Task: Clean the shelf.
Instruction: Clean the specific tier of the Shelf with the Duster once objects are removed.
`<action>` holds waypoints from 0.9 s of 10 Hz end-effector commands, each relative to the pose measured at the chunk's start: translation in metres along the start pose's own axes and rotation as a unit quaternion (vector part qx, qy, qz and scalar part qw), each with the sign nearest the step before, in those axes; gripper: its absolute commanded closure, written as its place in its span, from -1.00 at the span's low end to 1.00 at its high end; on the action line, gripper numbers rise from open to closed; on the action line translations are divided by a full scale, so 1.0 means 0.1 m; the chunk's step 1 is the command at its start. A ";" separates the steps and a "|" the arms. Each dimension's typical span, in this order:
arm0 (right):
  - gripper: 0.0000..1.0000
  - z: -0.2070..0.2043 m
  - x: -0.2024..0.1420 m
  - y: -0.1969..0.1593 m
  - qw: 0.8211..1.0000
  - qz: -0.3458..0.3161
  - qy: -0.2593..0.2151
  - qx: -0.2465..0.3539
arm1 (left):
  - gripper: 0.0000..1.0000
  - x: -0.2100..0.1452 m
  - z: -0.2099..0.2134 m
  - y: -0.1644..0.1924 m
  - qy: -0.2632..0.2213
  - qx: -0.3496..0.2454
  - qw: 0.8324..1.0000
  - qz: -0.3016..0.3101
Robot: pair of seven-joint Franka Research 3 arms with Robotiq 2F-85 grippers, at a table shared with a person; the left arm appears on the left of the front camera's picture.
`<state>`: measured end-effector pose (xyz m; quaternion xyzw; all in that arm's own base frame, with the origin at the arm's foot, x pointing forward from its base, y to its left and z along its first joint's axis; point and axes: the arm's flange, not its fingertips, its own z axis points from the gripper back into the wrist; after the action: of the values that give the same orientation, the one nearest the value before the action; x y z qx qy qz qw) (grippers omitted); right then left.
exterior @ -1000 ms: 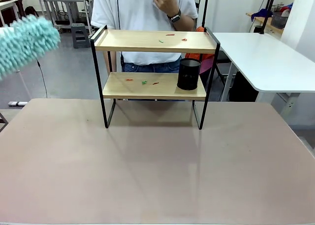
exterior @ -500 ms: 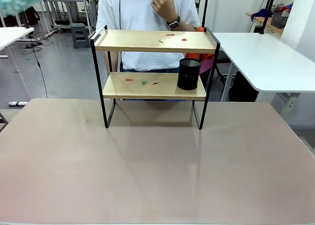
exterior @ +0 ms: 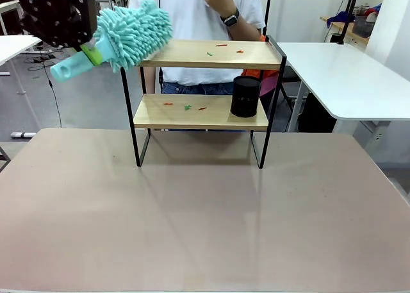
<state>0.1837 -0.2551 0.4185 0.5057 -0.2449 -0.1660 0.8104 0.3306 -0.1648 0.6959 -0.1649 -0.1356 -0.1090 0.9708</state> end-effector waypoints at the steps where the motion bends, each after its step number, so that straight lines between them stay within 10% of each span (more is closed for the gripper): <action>1: -1.00 0.00 0.03 0.02 1.000 0.013 -0.006 0.009 | 0.75 0.01 0.35 0.25 -0.011 0.000 1.000 -0.008; 6: -1.00 0.00 0.03 0.02 1.000 0.013 -0.006 0.009 | 0.75 -0.11 0.27 0.23 -0.027 0.020 0.999 0.021; 9: -1.00 0.00 0.03 0.02 1.000 0.013 -0.006 0.009 | 0.75 0.53 0.13 -0.09 -0.037 0.044 0.998 0.007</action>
<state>0.1839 -0.2552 0.4183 0.5058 -0.2443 -0.1661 0.8105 0.3485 -0.1608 0.7174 -0.1504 -0.1716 -0.1061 0.9678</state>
